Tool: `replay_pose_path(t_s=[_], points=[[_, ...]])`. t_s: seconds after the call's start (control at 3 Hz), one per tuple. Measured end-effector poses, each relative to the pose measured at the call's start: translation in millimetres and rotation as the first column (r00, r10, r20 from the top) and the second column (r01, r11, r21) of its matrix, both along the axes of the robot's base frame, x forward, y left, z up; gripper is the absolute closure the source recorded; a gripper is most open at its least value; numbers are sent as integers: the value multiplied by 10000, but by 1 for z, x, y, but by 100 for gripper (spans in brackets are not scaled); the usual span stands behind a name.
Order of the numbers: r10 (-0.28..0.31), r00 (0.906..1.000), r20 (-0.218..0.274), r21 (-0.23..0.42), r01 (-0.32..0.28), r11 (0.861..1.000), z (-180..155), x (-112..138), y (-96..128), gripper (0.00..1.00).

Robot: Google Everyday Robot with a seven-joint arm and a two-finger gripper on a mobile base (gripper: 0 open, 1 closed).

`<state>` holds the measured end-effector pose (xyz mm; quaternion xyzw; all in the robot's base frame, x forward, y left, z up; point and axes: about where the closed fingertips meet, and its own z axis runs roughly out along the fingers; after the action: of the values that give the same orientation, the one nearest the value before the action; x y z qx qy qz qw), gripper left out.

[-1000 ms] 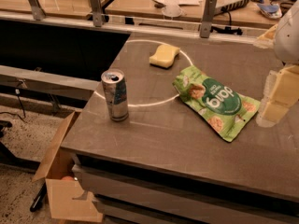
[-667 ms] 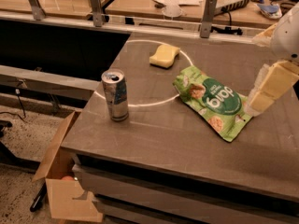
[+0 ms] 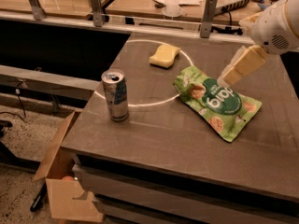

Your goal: Move sponge near redbull can

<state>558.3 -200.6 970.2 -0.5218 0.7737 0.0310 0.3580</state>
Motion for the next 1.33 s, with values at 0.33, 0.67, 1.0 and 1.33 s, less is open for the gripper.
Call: replay_pose_path(t_s=[0.33,0.67,1.0,1.33], points=[[1,10000,0,0,-1,10000,0,0,0,0],[-830,9965,119,589,822,9949,-11,21,3,0],[-1273,9918,150,899,1254,9880,-20,51,8,0],[-1413,9898,-174,1246,1424,9819,-48,97,24,0]])
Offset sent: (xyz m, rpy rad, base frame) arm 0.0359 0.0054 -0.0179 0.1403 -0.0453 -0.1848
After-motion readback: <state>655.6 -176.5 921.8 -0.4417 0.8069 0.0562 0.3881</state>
